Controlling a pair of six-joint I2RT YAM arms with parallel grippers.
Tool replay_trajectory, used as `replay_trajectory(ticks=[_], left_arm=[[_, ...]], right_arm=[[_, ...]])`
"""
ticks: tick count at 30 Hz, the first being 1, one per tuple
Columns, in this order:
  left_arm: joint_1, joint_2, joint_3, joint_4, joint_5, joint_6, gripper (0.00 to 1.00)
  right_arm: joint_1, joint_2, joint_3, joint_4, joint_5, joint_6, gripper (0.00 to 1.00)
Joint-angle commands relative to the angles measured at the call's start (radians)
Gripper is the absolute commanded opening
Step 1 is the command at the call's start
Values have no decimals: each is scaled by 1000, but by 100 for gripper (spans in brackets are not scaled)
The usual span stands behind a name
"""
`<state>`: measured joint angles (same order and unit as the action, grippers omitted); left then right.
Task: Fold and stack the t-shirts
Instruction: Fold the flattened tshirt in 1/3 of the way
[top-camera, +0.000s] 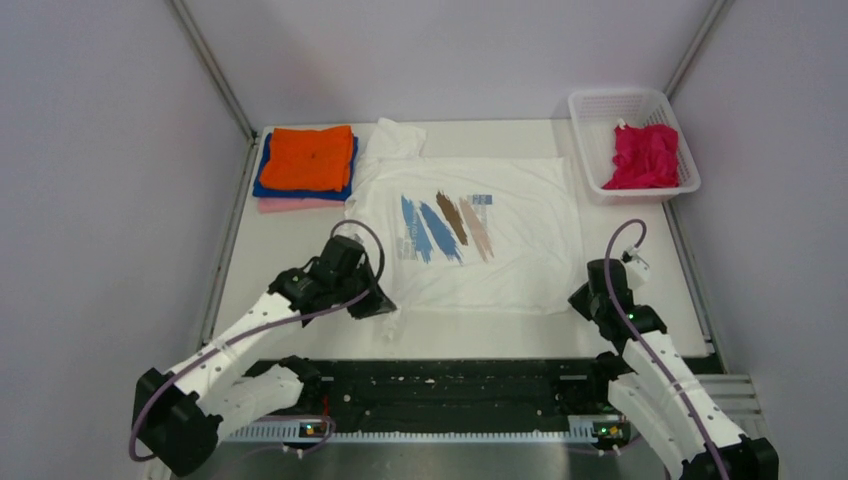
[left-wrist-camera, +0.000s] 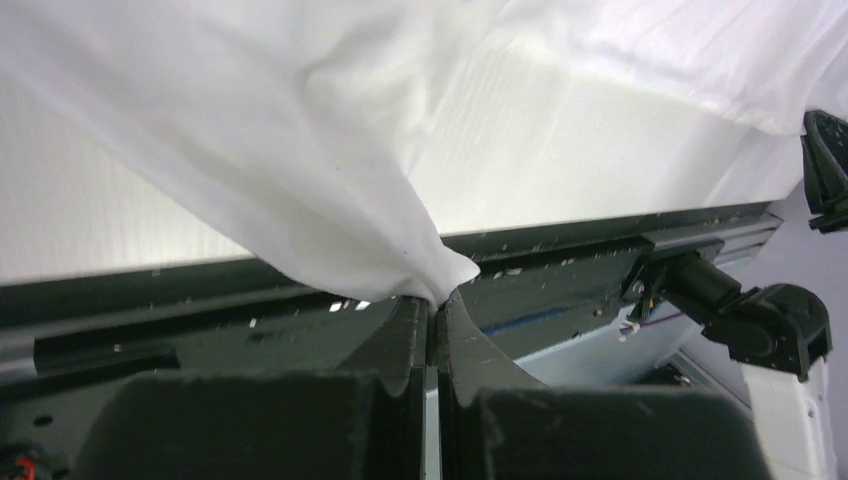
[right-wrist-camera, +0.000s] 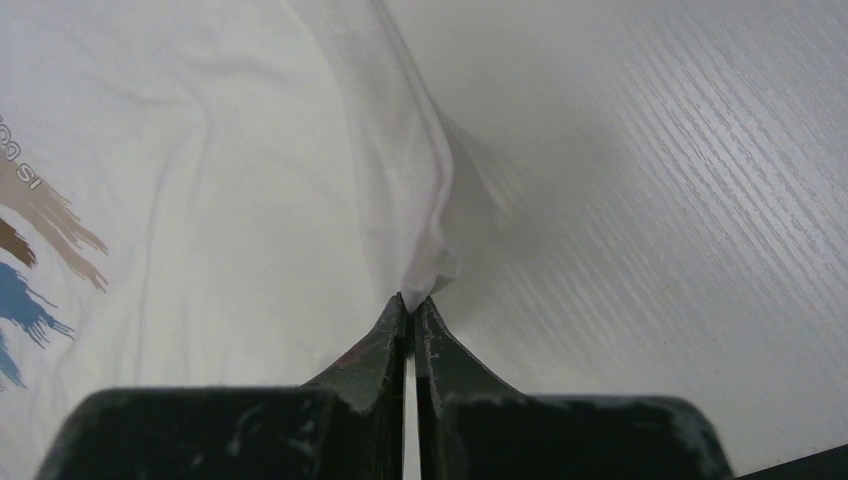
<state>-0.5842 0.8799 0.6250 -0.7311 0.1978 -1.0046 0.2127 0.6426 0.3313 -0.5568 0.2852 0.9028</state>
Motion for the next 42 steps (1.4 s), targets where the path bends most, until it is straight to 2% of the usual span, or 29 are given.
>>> replay_trajectory(ticks=[1, 5, 13, 19, 22, 25, 29, 34, 38, 39, 40, 41, 42], left_arm=[[4, 159, 207, 184, -120, 129, 0], [47, 281, 328, 219, -169, 180, 0], [248, 459, 544, 232, -189, 255, 0], [320, 571, 680, 234, -215, 322, 0], [344, 618, 711, 259, -203, 358, 0], [361, 670, 743, 299, -128, 410, 0], [370, 752, 812, 339, -86, 532, 0], [384, 911, 963, 300, -56, 646, 0], [399, 1068, 1117, 209, -84, 670, 0], [403, 1101, 1155, 186, -103, 669, 3], [403, 1135, 1192, 163, -121, 669, 18], [405, 1165, 1230, 140, -138, 674, 40], [405, 1196, 1274, 114, -163, 674, 72]], right_arm=[[-8, 85, 102, 76, -1, -47, 0], [-8, 178, 171, 128, 3, -64, 0], [-24, 373, 346, 162, 68, -113, 0], [-65, 499, 441, 219, 53, -141, 0], [-73, 560, 483, 256, 46, -164, 0], [-83, 630, 526, 282, 31, -182, 0], [-84, 707, 569, 304, 38, -195, 0], [-96, 776, 593, 342, 45, -203, 0], [-105, 840, 618, 367, 84, -202, 1], [-109, 857, 624, 376, 97, -198, 4], [-116, 874, 635, 377, 103, -194, 10], [-122, 894, 651, 378, 105, -193, 23], [-130, 913, 670, 377, 107, -195, 37]])
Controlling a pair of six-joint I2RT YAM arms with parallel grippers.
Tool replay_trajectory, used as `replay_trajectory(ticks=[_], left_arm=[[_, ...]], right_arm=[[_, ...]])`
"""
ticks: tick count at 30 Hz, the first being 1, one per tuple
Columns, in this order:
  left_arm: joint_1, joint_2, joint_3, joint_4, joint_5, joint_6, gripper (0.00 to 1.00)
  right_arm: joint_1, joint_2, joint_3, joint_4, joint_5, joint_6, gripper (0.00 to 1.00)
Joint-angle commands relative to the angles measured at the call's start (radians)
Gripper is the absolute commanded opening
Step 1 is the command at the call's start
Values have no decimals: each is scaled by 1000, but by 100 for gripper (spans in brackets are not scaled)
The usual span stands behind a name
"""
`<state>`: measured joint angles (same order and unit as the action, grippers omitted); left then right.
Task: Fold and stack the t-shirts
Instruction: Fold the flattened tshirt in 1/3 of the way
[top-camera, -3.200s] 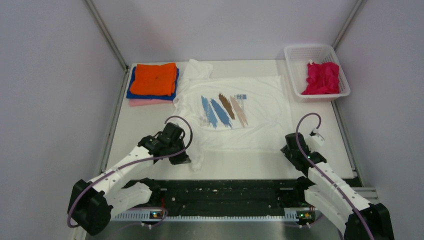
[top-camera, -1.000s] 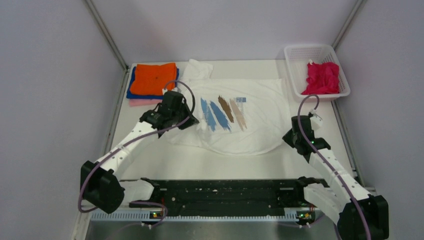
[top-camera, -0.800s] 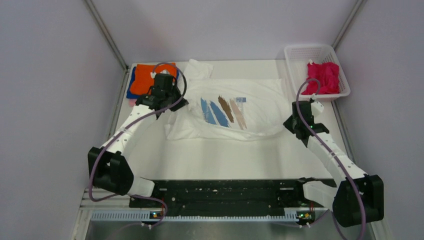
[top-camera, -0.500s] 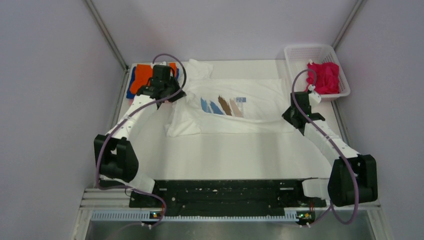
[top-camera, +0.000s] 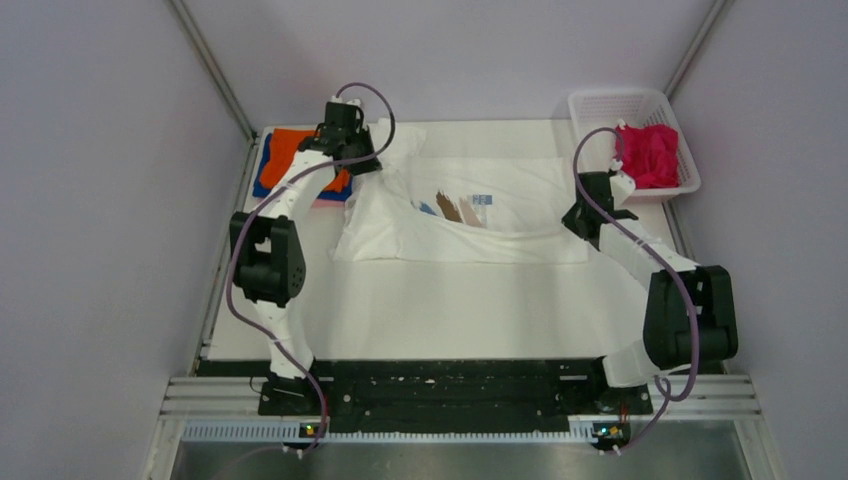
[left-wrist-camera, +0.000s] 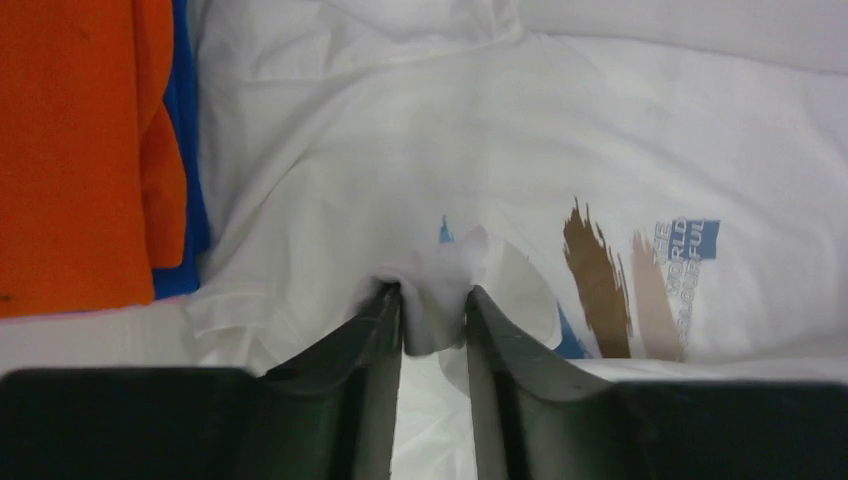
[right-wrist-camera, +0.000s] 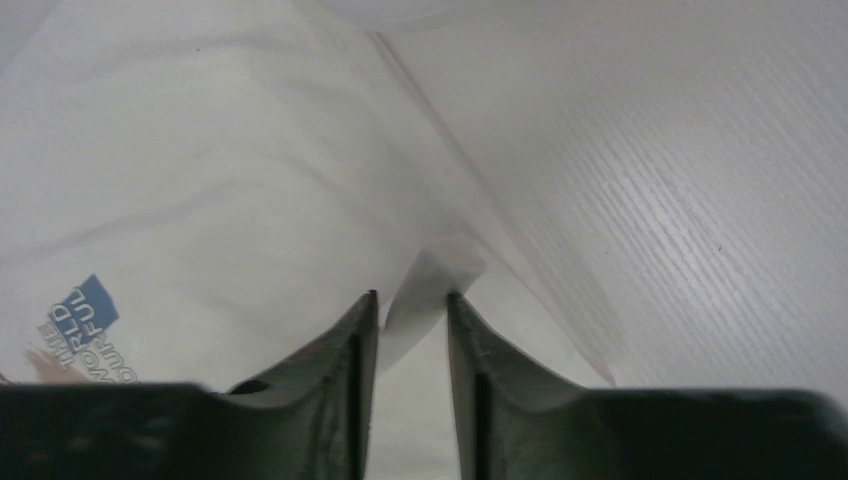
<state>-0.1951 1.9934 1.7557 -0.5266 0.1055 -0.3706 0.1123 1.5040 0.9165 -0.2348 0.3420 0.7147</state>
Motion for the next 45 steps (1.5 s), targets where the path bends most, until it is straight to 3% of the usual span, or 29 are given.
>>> replay_trajectory(ticks=[1, 5, 7, 9, 13, 16, 21, 25, 30, 36, 45], left_arm=[[16, 108, 184, -117, -91, 36, 95], [17, 144, 303, -187, -147, 21, 99], [16, 97, 257, -174, -93, 3, 99], [13, 26, 151, -137, -33, -27, 99], [-6, -151, -172, 24, 27, -126, 99], [-9, -203, -386, 142, 94, -182, 99], [-9, -144, -476, 180, 93, -227, 99], [-8, -79, -485, 126, 66, -230, 99], [-9, -160, -658, 158, 50, -252, 99], [-31, -399, -965, 141, 16, -310, 99], [-179, -783, -1251, 16, -87, -487, 99]], right_arm=[[-34, 71, 107, 51, 50, -11, 46], [-39, 102, 183, 22, 13, -40, 68], [-32, 83, 169, 25, -44, -75, 94], [-2, 49, 132, 34, -71, -104, 99], [102, 10, 14, 125, -135, -145, 99], [157, 74, -1, 201, -220, -169, 99], [211, 197, 24, 211, -190, -180, 99], [214, 202, -35, 211, -191, -142, 99], [214, 100, -168, 192, -171, -110, 99], [217, -60, -319, 116, -161, -49, 99], [275, -363, -477, -50, -166, 46, 99]])
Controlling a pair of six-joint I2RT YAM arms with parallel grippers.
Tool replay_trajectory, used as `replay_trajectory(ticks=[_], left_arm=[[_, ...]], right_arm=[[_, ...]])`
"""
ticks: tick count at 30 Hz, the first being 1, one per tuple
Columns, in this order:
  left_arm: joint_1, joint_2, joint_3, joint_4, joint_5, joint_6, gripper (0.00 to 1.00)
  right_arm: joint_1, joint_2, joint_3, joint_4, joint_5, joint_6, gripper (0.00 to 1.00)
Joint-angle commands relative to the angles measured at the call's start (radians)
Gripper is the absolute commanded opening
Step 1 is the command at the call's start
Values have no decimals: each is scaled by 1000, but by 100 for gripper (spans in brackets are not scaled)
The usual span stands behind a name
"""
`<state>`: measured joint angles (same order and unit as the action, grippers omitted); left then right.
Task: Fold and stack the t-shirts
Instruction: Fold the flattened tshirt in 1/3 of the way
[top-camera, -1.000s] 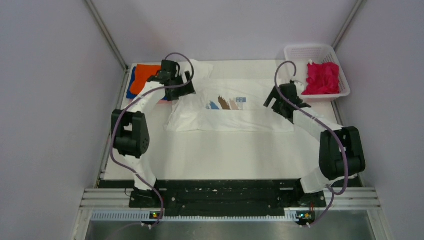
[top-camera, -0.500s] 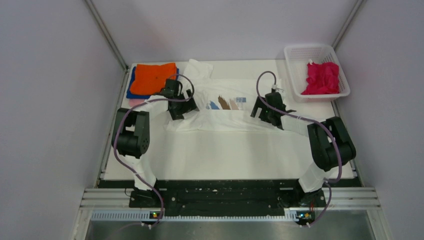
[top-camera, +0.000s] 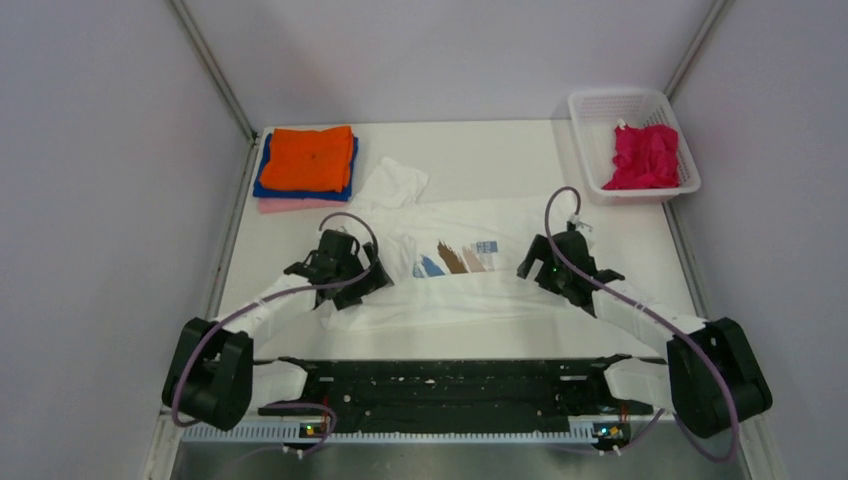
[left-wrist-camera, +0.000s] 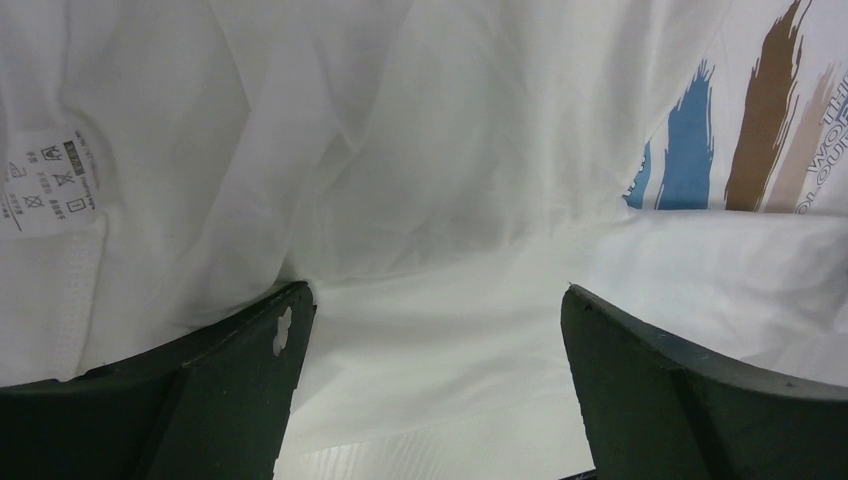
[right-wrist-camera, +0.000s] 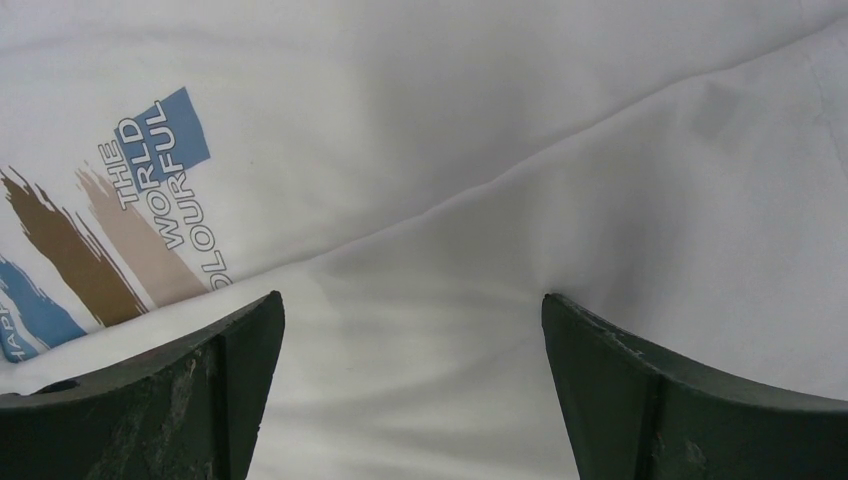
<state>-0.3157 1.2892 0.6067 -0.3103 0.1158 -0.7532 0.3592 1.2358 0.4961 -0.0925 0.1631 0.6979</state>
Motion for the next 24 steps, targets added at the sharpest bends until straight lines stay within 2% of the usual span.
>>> replay_trajectory(ticks=[1, 6, 14, 20, 24], left_arm=[[-77, -109, -115, -222, -121, -126, 99], [-112, -220, -162, -237, -166, -177, 99], [-119, -257, -147, -270, -206, -188, 99], [-120, -260, -111, -312, -248, -175, 99], [-120, -266, -38, -324, -250, -143, 99]], right_arm=[[36, -129, -66, -222, 14, 71, 99], [63, -293, -124, -318, -7, 116, 99], [83, -444, -192, -380, -68, 192, 99], [84, -486, -156, -398, -25, 181, 99], [83, -501, -82, -403, 86, 161, 99]])
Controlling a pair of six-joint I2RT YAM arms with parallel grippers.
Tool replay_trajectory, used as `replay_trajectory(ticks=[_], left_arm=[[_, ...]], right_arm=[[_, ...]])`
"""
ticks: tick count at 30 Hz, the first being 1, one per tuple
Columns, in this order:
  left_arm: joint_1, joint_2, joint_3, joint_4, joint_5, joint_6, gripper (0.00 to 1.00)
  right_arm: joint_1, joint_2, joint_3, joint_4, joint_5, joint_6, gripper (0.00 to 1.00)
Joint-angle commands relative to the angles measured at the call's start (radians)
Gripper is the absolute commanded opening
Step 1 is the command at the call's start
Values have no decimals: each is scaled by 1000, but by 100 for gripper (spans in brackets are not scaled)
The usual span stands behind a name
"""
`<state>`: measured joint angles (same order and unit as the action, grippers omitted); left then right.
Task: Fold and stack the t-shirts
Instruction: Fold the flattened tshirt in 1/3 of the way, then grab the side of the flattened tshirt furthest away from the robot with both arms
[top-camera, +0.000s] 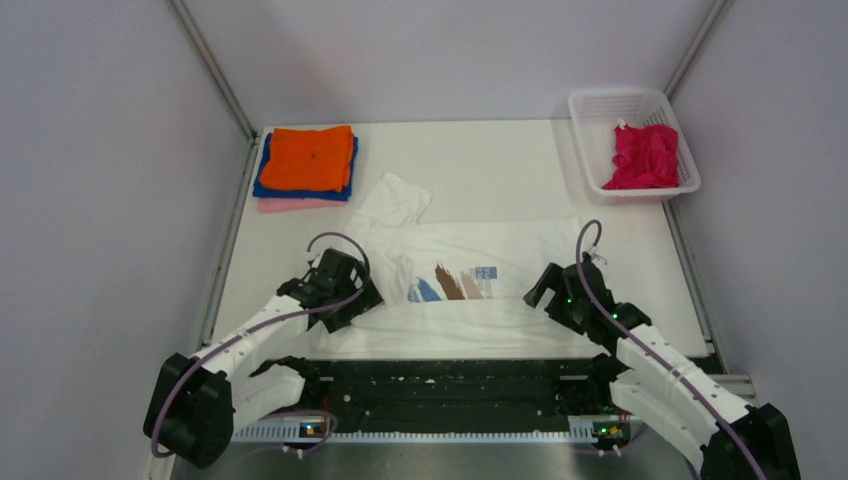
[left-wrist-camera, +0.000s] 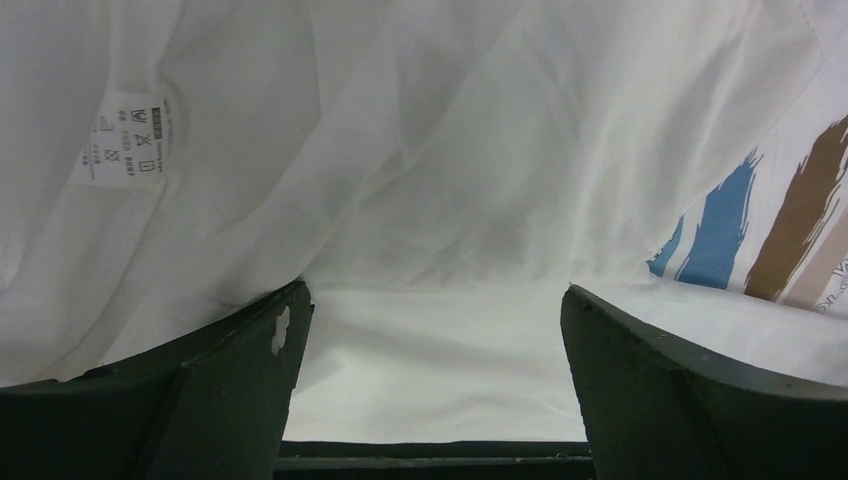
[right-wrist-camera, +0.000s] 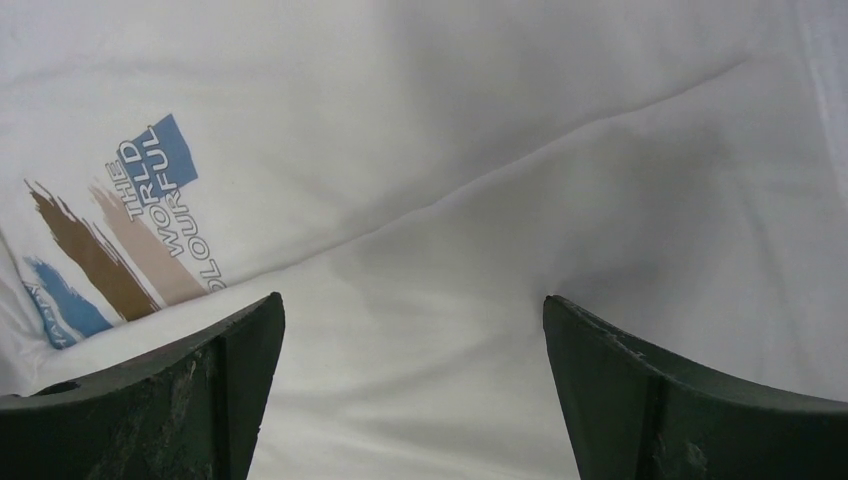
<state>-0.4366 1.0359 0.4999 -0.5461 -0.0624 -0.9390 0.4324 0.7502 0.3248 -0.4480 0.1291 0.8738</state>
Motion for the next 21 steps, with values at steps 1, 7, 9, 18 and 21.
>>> replay_trajectory(ticks=[1, 7, 9, 18, 21], left_arm=[[1, -14, 103, -96, -91, 54, 99], [5, 96, 370, -58, -199, 170, 99], [14, 192, 480, -39, -211, 220, 99], [125, 846, 1251, -132, -197, 463, 99], [148, 1063, 1520, -185, -156, 570, 97]], right_arm=[[10, -14, 123, -41, 141, -26, 99], [10, 15, 282, 50, 312, -82, 99], [6, 52, 316, 98, 344, -136, 99], [-125, 312, 405, 217, 241, -178, 99], [-164, 345, 374, 257, 178, -188, 99]])
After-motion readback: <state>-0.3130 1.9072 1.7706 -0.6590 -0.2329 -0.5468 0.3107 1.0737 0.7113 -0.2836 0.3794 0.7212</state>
